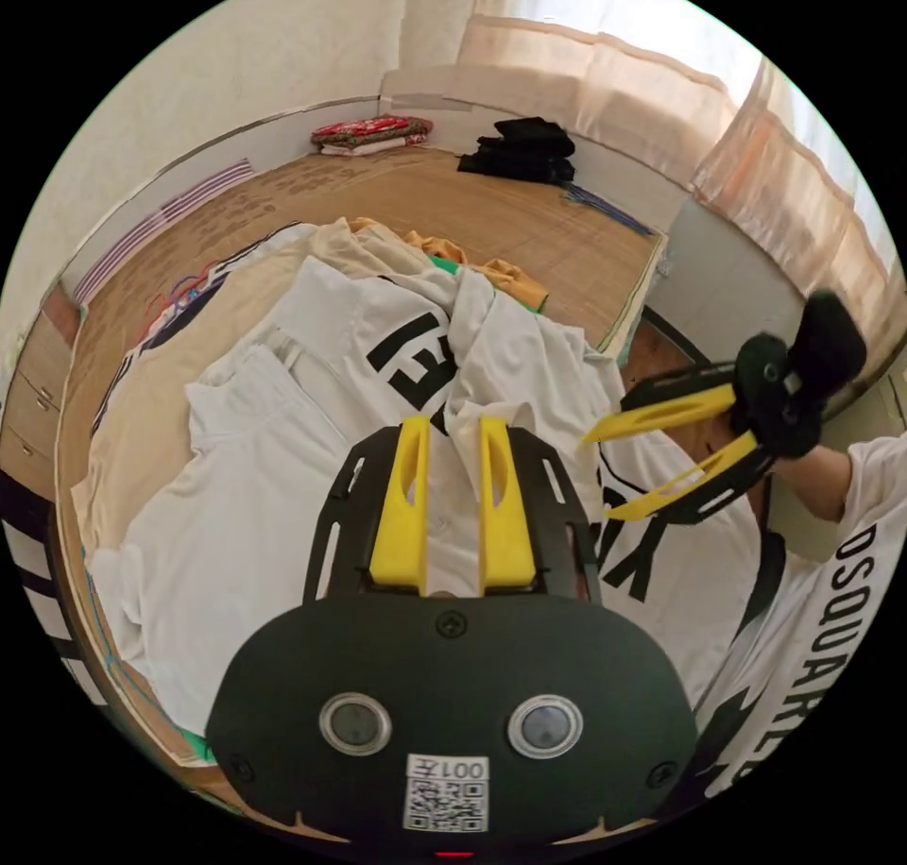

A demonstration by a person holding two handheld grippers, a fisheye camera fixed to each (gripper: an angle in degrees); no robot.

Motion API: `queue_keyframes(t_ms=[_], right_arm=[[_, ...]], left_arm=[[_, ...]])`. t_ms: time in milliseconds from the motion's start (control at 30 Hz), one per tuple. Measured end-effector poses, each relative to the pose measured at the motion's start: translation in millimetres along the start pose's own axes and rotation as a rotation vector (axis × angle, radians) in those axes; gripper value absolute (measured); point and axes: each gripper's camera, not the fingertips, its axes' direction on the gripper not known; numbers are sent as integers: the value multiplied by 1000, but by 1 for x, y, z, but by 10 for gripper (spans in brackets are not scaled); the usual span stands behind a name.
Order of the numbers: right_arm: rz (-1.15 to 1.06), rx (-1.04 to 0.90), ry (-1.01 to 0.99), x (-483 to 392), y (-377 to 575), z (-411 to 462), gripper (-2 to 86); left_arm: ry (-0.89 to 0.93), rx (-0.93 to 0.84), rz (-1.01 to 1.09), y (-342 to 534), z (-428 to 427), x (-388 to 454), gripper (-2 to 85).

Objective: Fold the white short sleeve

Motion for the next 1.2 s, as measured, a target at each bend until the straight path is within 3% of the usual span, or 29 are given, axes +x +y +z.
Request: queue_keyframes(t_ms=[200, 300, 400, 567, 733, 933, 1000, 1200], right_arm=[[-43, 31, 127, -48, -11, 19, 60], [-121, 35, 73, -69, -10, 22, 56], [-134, 18, 79, -79, -4, 19, 64], [36, 34, 375, -51, 21, -6, 70], [148, -1, 417, 1, 26, 1, 82], [119, -50, 356, 17, 23, 32, 76], [122, -20, 358, 15, 25, 31, 66], [119, 48, 343, 8, 35, 34, 32]], left_arm=[[12, 2, 19, 5, -28, 4, 75], [-78, -103, 49, 1, -11, 10, 8], [-218, -213, 29, 2, -4, 10, -6], [-318, -221, -100, 2, -49, -6, -9], [-370, -169, -13, -50, -78, 0, -9], [-287, -535, 216, -101, -83, 19, -10], [-307, -487, 207, -104, -96, 20, -9], [-256, -116, 157, -145, -101, -2, -4]])
